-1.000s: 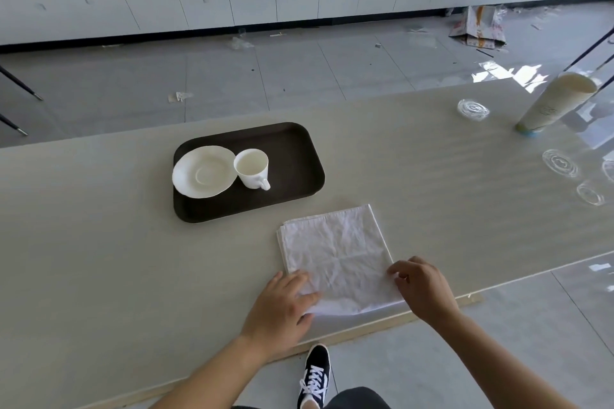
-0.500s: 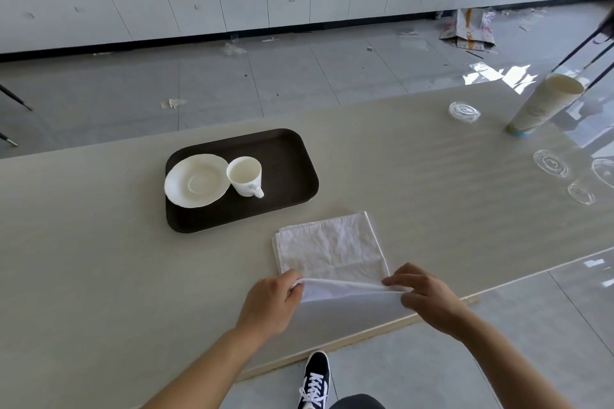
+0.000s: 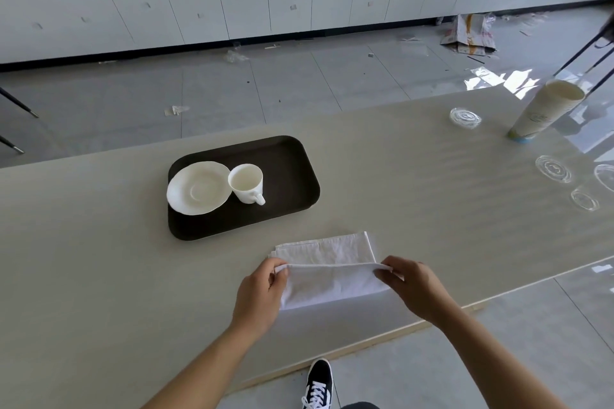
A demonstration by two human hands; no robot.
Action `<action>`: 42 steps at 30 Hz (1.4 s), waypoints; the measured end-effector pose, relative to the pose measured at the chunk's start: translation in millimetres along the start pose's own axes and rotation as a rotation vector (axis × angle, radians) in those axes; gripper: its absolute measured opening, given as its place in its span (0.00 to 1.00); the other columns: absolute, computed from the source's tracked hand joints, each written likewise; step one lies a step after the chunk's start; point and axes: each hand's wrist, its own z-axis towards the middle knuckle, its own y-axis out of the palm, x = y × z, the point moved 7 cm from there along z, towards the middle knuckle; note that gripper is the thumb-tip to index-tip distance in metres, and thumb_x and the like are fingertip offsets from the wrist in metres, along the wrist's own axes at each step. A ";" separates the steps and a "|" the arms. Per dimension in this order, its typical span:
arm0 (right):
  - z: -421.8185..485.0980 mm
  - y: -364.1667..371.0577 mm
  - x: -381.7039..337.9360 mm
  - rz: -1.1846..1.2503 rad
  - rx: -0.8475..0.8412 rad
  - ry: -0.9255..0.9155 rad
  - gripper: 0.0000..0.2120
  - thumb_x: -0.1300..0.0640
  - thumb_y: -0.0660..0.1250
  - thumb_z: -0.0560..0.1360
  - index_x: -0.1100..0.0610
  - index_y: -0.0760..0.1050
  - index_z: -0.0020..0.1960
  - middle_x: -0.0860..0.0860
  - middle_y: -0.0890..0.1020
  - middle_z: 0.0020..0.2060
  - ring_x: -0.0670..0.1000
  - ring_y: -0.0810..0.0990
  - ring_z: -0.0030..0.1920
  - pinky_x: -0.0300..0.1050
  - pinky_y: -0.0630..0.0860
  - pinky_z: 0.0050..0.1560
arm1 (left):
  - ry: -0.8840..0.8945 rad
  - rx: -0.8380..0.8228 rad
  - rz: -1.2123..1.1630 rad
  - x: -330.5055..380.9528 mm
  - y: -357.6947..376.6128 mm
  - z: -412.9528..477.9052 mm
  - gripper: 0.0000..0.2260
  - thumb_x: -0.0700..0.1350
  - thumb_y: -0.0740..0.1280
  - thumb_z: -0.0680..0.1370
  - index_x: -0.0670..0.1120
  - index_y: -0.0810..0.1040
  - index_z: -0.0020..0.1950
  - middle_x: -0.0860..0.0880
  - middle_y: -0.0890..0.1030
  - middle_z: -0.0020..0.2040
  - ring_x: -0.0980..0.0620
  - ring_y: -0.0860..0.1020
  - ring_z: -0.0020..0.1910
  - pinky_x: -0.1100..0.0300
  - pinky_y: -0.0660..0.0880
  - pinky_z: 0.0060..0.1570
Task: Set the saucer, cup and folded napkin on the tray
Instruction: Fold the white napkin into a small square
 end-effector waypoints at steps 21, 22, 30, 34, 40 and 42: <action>78.8 20.8 -19.8 -0.163 0.053 0.168 0.17 0.54 0.67 0.77 0.55 0.64 0.34 0.50 0.71 0.28 0.58 0.70 0.33 0.47 0.62 0.31 | -0.100 0.131 0.155 -1.2 1.7 32.6 0.20 0.37 0.64 0.74 0.51 0.75 0.64 0.51 0.79 0.52 0.48 0.77 0.48 0.55 0.75 0.48; 78.8 20.6 -18.6 -0.171 0.059 0.180 0.18 0.54 0.67 0.77 0.54 0.63 0.33 0.48 0.71 0.27 0.58 0.70 0.33 0.46 0.62 0.30 | -0.102 0.129 0.188 -1.4 1.9 33.6 0.19 0.38 0.64 0.74 0.51 0.75 0.64 0.51 0.79 0.53 0.48 0.77 0.49 0.55 0.75 0.47; 77.0 23.8 -12.1 -0.174 0.078 0.240 0.09 0.53 0.66 0.76 0.49 0.69 0.39 0.50 0.78 0.34 0.59 0.77 0.38 0.46 0.72 0.34 | -0.109 0.053 0.339 -13.4 7.0 33.1 0.17 0.42 0.65 0.76 0.51 0.74 0.65 0.49 0.75 0.55 0.48 0.76 0.50 0.52 0.77 0.44; 70.7 18.7 -16.6 -0.202 0.177 0.215 0.17 0.53 0.68 0.76 0.53 0.72 0.64 0.51 0.79 0.57 0.58 0.79 0.54 0.49 0.78 0.44 | 0.031 0.130 0.465 -2.6 6.9 29.2 0.17 0.37 0.69 0.71 0.46 0.78 0.59 0.42 0.73 0.61 0.41 0.72 0.60 0.50 0.77 0.49; 53.8 55.7 -55.5 -0.491 0.145 -0.187 0.28 0.43 0.56 0.82 0.51 0.57 0.79 0.47 0.58 0.79 0.54 0.54 0.80 0.53 0.57 0.77 | 0.366 -0.008 0.722 11.7 41.4 30.6 0.26 0.51 0.61 0.78 0.44 0.65 0.74 0.40 0.61 0.77 0.40 0.57 0.77 0.41 0.60 0.73; 53.9 75.5 -56.1 -0.567 0.070 -0.214 0.31 0.38 0.48 0.83 0.51 0.49 0.81 0.46 0.48 0.80 0.52 0.43 0.81 0.54 0.42 0.79 | 0.360 -0.073 0.811 4.9 53.1 33.1 0.30 0.58 0.53 0.80 0.44 0.57 0.78 0.43 0.55 0.79 0.42 0.52 0.78 0.42 0.55 0.75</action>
